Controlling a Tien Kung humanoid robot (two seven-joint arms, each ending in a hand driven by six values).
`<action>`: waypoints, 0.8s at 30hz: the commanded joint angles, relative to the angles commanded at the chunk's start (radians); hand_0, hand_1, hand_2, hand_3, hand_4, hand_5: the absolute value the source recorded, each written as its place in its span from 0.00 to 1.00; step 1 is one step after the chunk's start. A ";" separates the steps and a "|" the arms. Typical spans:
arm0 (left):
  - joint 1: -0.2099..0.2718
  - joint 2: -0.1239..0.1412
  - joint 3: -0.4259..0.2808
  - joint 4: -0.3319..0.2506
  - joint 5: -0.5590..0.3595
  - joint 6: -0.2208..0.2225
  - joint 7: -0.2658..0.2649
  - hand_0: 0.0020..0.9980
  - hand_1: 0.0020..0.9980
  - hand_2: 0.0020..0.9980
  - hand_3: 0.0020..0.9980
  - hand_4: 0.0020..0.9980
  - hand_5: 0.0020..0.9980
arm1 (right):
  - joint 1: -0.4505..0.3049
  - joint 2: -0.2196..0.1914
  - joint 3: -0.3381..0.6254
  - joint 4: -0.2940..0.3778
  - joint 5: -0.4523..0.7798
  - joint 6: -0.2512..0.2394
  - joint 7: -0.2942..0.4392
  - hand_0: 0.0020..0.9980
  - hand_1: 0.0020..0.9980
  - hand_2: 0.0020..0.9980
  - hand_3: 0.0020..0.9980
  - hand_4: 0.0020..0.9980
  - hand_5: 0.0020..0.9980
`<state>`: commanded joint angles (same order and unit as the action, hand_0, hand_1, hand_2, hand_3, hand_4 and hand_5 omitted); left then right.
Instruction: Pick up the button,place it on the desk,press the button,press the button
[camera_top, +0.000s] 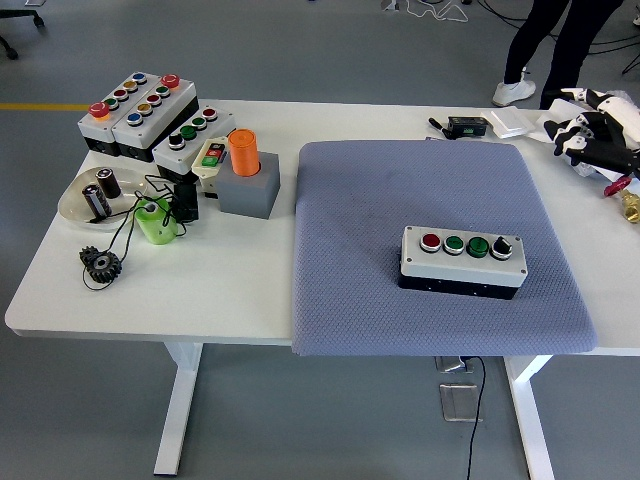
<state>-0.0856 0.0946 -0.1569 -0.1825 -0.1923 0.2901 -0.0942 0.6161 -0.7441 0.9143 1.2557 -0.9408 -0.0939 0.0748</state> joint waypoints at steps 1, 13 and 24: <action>0.000 0.000 0.001 0.000 -0.001 0.000 0.000 0.68 0.73 0.74 0.55 0.41 1.00 | -0.003 0.005 0.008 -0.036 0.045 0.001 0.004 0.82 0.76 0.87 0.94 0.68 0.61; 0.004 -0.002 -0.001 0.000 0.002 0.000 0.001 0.68 0.73 0.74 0.55 0.41 1.00 | -0.050 0.039 0.089 -0.259 0.553 0.040 0.029 0.86 0.81 0.89 0.89 0.64 0.62; 0.000 -0.002 0.000 -0.001 0.004 -0.001 0.002 0.68 0.73 0.74 0.55 0.41 1.00 | -0.081 0.048 0.123 -0.315 0.792 0.066 0.037 0.86 0.81 0.86 0.86 0.62 0.62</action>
<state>-0.0855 0.0921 -0.1569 -0.1833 -0.1882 0.2889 -0.0921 0.5347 -0.6962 1.0368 0.9409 -0.1486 -0.0276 0.1123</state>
